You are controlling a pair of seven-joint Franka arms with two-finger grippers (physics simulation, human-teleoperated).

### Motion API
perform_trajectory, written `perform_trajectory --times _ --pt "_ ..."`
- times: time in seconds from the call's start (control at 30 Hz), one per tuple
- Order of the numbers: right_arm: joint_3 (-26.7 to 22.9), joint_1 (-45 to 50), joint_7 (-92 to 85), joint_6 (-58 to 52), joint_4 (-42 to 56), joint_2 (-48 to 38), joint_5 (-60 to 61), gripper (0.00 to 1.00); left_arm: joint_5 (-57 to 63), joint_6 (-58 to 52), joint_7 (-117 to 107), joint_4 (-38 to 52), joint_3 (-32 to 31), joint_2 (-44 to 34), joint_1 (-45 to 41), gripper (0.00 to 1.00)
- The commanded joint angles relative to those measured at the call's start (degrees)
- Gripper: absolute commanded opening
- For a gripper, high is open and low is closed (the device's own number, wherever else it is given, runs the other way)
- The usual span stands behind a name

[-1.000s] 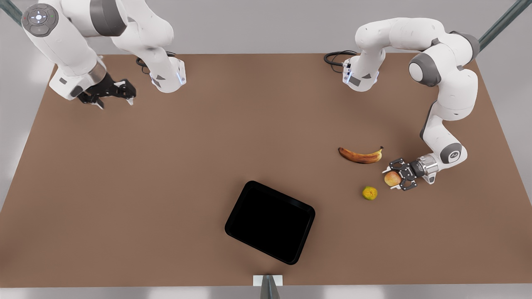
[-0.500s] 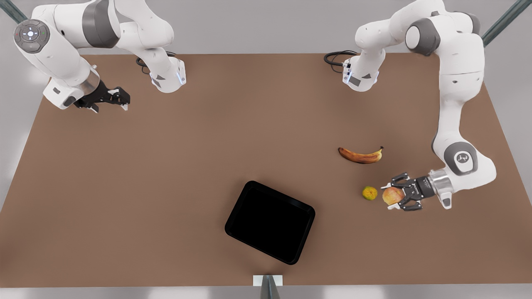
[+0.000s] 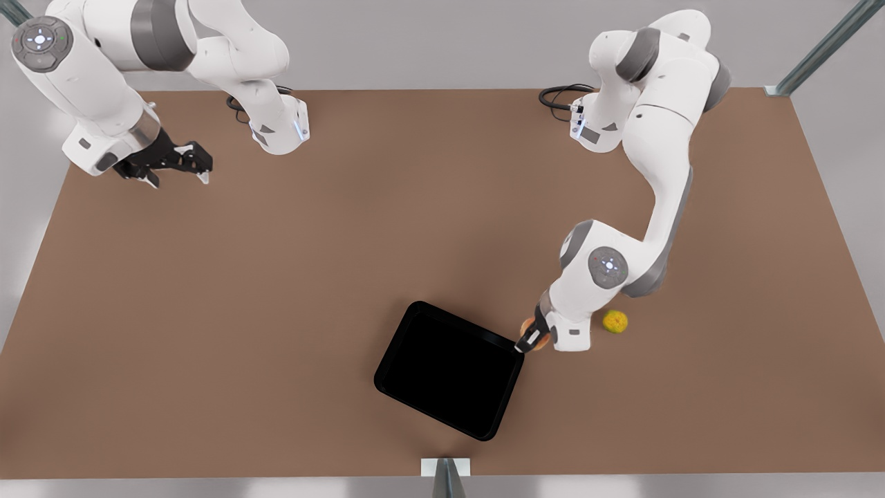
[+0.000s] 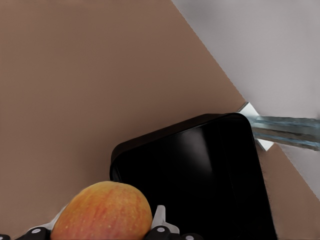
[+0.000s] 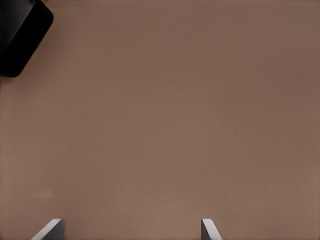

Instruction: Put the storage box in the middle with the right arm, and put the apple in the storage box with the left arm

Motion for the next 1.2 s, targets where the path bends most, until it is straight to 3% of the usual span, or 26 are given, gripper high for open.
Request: perform_trajectory --times 0.0,0.1,0.3,0.33,0.37,0.4,0.5,0.67,0.73,0.77,0.87,0.93,1.03,1.07,1.1,1.17 --pt "-0.04 -0.01 0.0 0.0 -0.04 0.13 0.01 1.0 7.87 -0.11 -0.49 0.41 0.61 0.21 -0.65 0.59" --pt "0.22 0.7 0.0 0.62 0.05 1.97 0.28 1.0 7.79 3.67 -8.67 6.57 4.92 3.81 -6.98 0.59" --pt "0.05 0.08 0.08 1.41 0.32 1.97 0.28 1.0 8.05 7.71 -25.98 10.08 10.72 8.03 -15.95 0.6" --pt "-0.04 -0.01 0.08 1.06 0.23 1.88 0.28 1.0 9.8 7.97 -27.56 10.7 11.07 8.82 -16.3 0.63" --pt "-0.04 0.08 0.08 1.23 0.14 1.97 0.28 1.0 11.91 9.21 -29.94 12.45 11.08 10.67 -16.39 0.78" --pt "-0.04 0.17 0.08 1.06 0.05 1.88 0.28 1.0 12.27 9.64 -31.17 12.81 11.07 11.2 -16.39 1.0" --pt "-0.22 -0.1 0.08 0.88 -0.12 1.88 0.28 1.0 16.31 9.65 -38.73 17.11 10.81 14.71 -17.27 1.0" --pt "-0.31 -1.5 0.08 3.26 0.67 1.88 0.28 1.0 16.31 7.8 -40.05 17.03 10.55 13.75 -17.71 1.0" --pt "-0.04 -1.06 0.08 2.9 0.49 1.71 0.28 1.0 15.35 3.58 -37.15 15.54 10.37 9.36 -17.53 1.0" --pt "0.31 -0.8 0.08 2.55 0.32 1.71 0.19 1.0 13.94 3.14 -34.61 10.36 10.63 4.7 -16.83 1.0" --pt "0.22 -1.24 1.05 1.59 1.37 1.45 0.28 1.0 0.85 -7.31 -0.87 -0.89 11.08 -9.53 -11.91 1.0" --pt "1.28 -0.62 8.96 -0.35 2.6 1.18 0.19 1.0 -5.39 -11.88 22.86 -13.64 10.99 -22.98 -6.55 1.0" --pt "1.19 -0.71 8.0 -2.1 4.18 1.62 0.02 1.0 -10.23 -30.6 57.92 -18.56 10.72 -35.55 2.94 1.0" --pt "1.01 -0.71 7.82 -3.6 4.36 1.45 0.01 1.0 -10.23 -35.26 72.35 -21.64 14.14 -40.21 5.15 1.0" --pt "1.01 -0.8 5.89 -4.48 4.62 1.44 -0.07 1.0 -9.88 -37.81 74.91 -20.68 16.17 -41.36 5.15 1.0" --pt "0.66 -1.41 5.09 -5.44 4.45 1.53 -0.07 1.0 -8.92 -39.66 74.56 -9.96 17.4 -33.11 6.2 1.0"
